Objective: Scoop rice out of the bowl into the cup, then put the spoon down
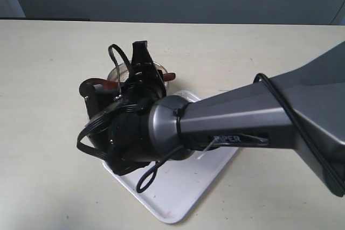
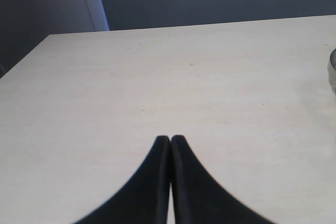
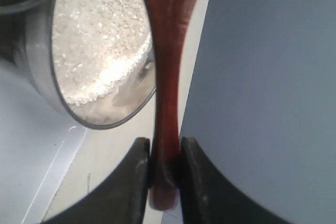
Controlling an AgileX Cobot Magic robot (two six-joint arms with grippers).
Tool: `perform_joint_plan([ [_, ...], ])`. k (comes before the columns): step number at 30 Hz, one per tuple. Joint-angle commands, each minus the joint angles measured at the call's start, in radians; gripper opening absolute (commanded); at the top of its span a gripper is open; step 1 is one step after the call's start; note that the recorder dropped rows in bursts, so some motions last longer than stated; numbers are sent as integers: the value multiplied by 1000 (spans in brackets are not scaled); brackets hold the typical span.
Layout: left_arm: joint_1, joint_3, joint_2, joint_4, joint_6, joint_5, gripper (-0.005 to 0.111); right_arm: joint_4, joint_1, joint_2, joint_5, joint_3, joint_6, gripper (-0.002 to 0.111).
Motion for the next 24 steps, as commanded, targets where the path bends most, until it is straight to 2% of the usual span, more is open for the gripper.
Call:
perform_joint_plan([
  [1, -2, -4, 1, 0, -6, -9, 1, -28, 0, -10, -4, 9, 17, -1],
  [9, -2, -4, 1, 0, -6, -11, 1, -99, 0, -9, 1, 21, 43, -1],
  [17, -2, -4, 1, 0, -6, -11, 1, -88, 1, -15, 11, 32, 67, -1],
  [24, -2, -4, 1, 0, -6, -11, 1, 61, -1, -110, 93, 32, 153, -1],
])
